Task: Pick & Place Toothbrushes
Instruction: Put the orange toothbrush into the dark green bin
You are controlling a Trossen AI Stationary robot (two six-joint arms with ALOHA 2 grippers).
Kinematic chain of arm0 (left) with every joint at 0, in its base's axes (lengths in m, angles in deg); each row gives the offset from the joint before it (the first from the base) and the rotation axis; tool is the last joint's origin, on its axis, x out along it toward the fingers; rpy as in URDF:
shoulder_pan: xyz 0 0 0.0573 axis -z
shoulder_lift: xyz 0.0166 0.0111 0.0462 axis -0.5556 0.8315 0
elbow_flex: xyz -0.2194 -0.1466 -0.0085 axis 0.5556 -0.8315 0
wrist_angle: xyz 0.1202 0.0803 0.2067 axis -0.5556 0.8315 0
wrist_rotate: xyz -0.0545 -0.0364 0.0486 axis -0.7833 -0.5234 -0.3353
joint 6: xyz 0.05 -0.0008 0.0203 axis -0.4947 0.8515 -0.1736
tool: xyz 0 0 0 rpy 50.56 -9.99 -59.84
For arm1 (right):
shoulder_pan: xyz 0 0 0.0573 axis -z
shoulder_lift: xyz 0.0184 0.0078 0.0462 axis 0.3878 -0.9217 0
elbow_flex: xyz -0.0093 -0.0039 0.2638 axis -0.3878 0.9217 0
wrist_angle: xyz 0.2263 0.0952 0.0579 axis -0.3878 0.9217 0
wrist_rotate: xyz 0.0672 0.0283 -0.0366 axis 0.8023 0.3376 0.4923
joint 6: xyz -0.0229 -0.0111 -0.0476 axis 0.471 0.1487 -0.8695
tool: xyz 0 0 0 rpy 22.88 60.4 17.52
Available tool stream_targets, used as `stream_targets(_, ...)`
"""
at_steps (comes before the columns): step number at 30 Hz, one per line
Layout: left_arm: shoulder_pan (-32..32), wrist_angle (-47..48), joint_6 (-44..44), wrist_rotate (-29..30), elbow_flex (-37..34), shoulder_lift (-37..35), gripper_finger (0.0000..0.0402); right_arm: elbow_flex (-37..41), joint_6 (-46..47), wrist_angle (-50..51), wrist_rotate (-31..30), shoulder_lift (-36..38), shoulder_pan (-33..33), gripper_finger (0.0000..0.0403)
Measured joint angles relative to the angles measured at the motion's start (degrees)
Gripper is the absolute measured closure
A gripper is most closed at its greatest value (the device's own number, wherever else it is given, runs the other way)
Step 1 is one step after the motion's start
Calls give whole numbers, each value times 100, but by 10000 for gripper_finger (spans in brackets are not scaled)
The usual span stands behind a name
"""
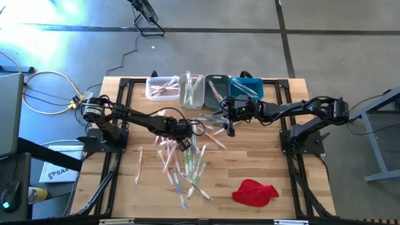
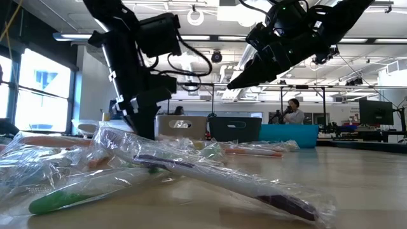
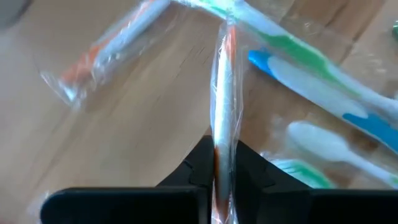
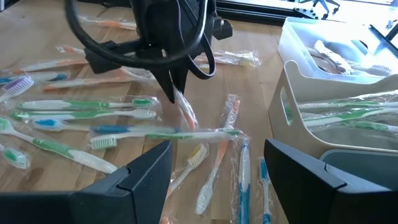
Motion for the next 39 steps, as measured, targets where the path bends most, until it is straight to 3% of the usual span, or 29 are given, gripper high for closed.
stream_targets(8, -1, 1023, -423, 580, 755, -2, 362, 0, -1, 2, 0, 0, 0, 156)
stream_targets(15, -4, 2230, -558, 1121, 1478, -2, 378, 0, 0, 21, 11, 0, 0, 156)
stream_targets(24, -4, 3323, -560, 1712, 2134, -2, 370, 0, 0, 35, 11, 0, 2, 156)
stream_targets(33, -305, 3628, -1274, 2138, 2726, -205, 375, 0, 0, 47, 13, 0, 0, 156)
stream_targets(39, -906, 3006, -2112, 2105, 2821, -552, 375, 0, 3, 84, 12, 0, 0, 156)
